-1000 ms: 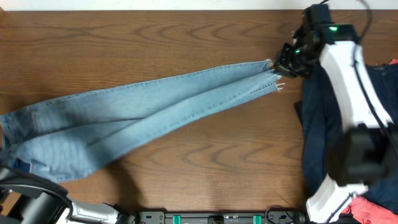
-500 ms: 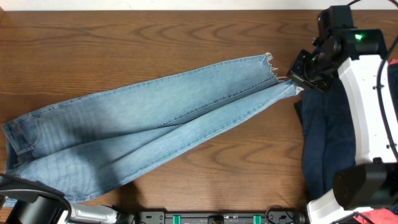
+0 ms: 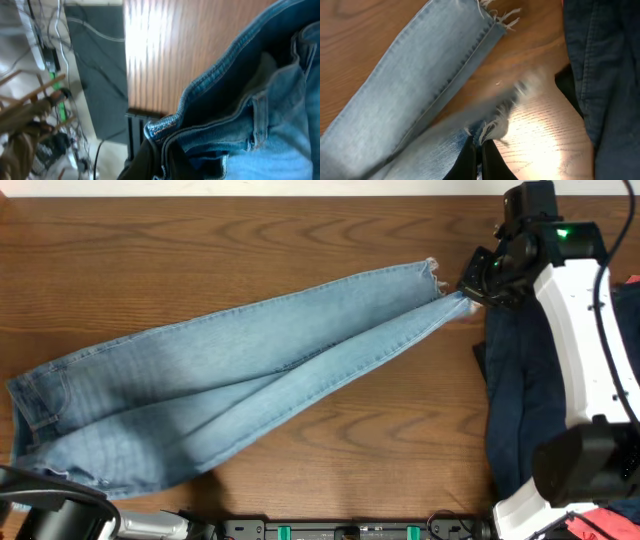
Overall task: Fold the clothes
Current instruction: 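Drag the held hems with the right gripper to stretch the folded legs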
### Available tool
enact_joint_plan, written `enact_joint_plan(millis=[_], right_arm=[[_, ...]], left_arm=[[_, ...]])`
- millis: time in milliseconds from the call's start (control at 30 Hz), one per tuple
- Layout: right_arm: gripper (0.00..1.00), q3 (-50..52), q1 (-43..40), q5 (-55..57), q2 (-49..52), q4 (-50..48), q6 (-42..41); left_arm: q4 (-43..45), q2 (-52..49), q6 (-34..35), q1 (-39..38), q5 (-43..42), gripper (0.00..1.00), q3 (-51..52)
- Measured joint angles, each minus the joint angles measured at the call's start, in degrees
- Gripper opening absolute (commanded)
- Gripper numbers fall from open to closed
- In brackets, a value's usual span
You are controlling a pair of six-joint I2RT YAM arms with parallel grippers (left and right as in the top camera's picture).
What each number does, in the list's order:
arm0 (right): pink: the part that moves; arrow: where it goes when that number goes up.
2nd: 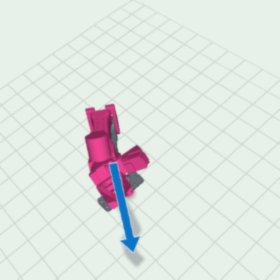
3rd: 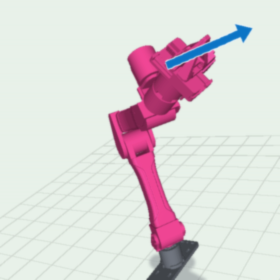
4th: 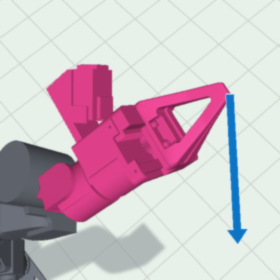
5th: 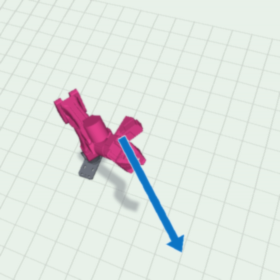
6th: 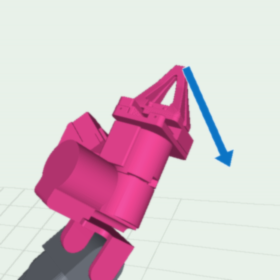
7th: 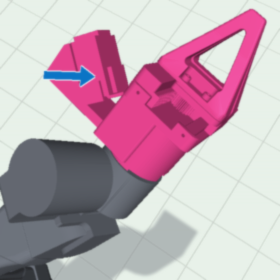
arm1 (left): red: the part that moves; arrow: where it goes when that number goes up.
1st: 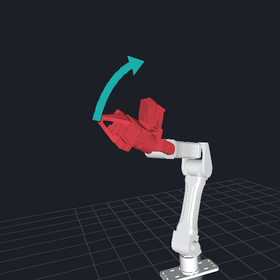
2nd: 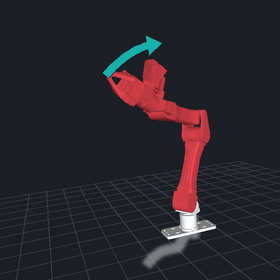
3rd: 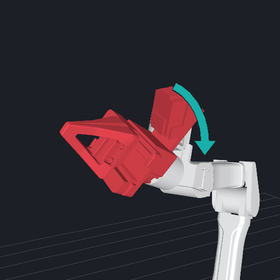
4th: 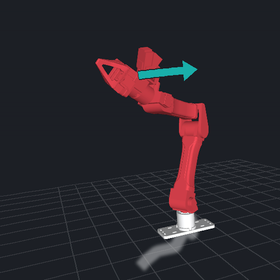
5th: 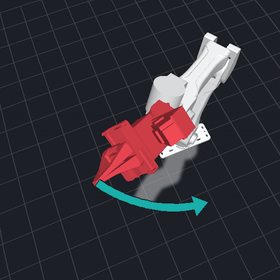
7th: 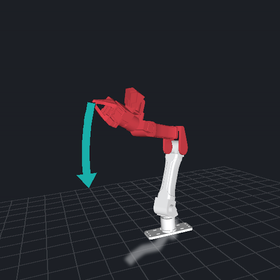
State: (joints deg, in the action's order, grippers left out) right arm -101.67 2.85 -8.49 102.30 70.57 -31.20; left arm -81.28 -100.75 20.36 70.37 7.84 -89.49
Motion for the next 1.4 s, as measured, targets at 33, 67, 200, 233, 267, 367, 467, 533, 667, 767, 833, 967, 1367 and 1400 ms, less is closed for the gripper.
enact_joint_plan(millis=[33, 67, 200, 233, 267, 367, 467, 533, 667, 767, 833, 967, 1367, 1400], right_arm=[[0.01, 0.0, 0.0, -0.02, -0.81, 0.22, 0.0], [0.01, 0.0, 0.0, -0.02, -1.49, 0.42, -0.02], [0.01, 0.0, -0.07, -0.02, -2.95, 1.81, -0.02], [0.01, 0.0, -0.07, -0.02, -2.95, 2.03, 0.0], [0.01, 0.0, -0.11, -0.02, -2.95, 2.14, -0.02], [0.01, 0.0, -0.17, -0.02, -2.93, 2.64, -0.15], [0.01, 0.0, -0.26, -0.13, -2.75, 2.8, -1.07], [0.01, 0.0, -0.42, -0.31, -2.03, 2.14, -2.25], [0.01, 0.0, -0.48, -1.68, 1.6, -1.9, -4.24], [0.01, 0.11, -0.48, -2.97, 4.7, -7.28, -4.39], [0.01, 0.26, -0.48, -3.93, 5.73, -12.74, -3.02], [0.01, 0.26, -0.48, -5.51, 5.4, -19.67, -0.9], [0.01, 0.26, -2.08, -6.05, 5.05, -23.78, 0.5], [0.01, 0.26, -2.4, -6.08, 5.05, -24.41, 0.5]], left_arm=[[-1.38, 0.22, 0.28, 0.66, -0.28, 0.06, 0.0], [-2.75, 0.39, 0.42, 1.51, -0.46, 0.06, 0.0], [-4.9, 0.48, 0.66, 3.65, -0.59, 0.06, 0.0], [-4.61, 0.48, 0.68, 3.93, -0.42, 0.06, 0.0], [-4.07, 0.48, 0.66, 4.02, -0.17, 0.06, 0.0], [-0.85, 0.48, 0.68, 3.69, 0.81, 0.06, 0.0], [3.23, 0.48, 0.63, 2.75, 1.51, 0.06, 0.0], [5.99, 0.48, 0.68, 1.79, 1.64, 0.06, 0.0], [9.7, 0.48, 0.66, -0.9, 1.97, 0.06, 0.0], [10.05, 0.48, 0.68, -3.45, 1.99, 0.06, 0.0], [10.69, 0.48, 0.66, -5.03, 1.51, 0.06, 0.0], [13.14, 0.48, 0.5, -7.32, -0.96, 0.06, 0.0], [27.21, 0.48, 0.76, -9.33, -23.87, 0.06, 0.0], [28.98, 0.48, 0.98, -10.05, -25.46, 0.06, 0.0]])
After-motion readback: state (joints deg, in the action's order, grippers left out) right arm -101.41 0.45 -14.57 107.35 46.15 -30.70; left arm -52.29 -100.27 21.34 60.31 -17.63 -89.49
